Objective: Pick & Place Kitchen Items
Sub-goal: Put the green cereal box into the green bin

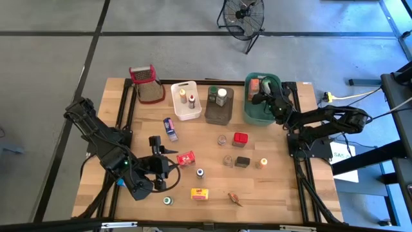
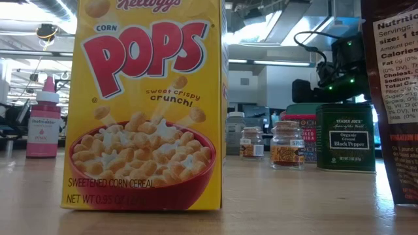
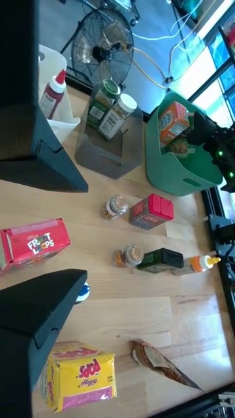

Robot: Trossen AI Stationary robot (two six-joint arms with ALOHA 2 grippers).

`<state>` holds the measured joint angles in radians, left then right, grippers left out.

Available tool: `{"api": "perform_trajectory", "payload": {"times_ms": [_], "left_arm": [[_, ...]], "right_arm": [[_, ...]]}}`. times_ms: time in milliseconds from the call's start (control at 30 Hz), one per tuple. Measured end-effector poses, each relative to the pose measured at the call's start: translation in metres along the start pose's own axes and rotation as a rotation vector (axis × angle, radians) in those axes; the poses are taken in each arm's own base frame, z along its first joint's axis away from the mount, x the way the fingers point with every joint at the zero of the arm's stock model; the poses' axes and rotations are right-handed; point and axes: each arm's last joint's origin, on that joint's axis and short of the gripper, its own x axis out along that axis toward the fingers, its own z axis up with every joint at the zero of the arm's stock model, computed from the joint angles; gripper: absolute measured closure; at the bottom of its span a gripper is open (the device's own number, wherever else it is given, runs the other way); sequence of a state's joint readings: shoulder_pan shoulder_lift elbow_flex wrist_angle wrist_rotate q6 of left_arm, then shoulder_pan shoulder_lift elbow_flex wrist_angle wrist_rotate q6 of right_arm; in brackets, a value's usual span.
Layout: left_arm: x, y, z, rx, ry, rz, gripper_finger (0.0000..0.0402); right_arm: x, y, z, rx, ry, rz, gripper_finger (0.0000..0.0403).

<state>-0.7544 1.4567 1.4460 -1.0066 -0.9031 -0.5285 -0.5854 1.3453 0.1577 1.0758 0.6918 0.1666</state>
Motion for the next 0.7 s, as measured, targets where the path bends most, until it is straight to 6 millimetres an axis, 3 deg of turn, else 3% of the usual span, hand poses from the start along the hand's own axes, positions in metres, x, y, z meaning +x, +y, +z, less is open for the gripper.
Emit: {"api": "perform_trajectory", "payload": {"times_ms": [433, 700], "left_arm": [[0.000, 0.000, 0.000, 0.000, 0.000, 0.000, 0.0203], [0.000, 0.000, 0.000, 0.000, 0.003, -0.004, 0.0203]], "right_arm": [[-0.001, 0.001, 0.001, -0.011, -0.007, 0.014, 0.0176], [-0.011, 0.005, 0.019, 0.025, -0.068, 0.110, 0.0176]]}}
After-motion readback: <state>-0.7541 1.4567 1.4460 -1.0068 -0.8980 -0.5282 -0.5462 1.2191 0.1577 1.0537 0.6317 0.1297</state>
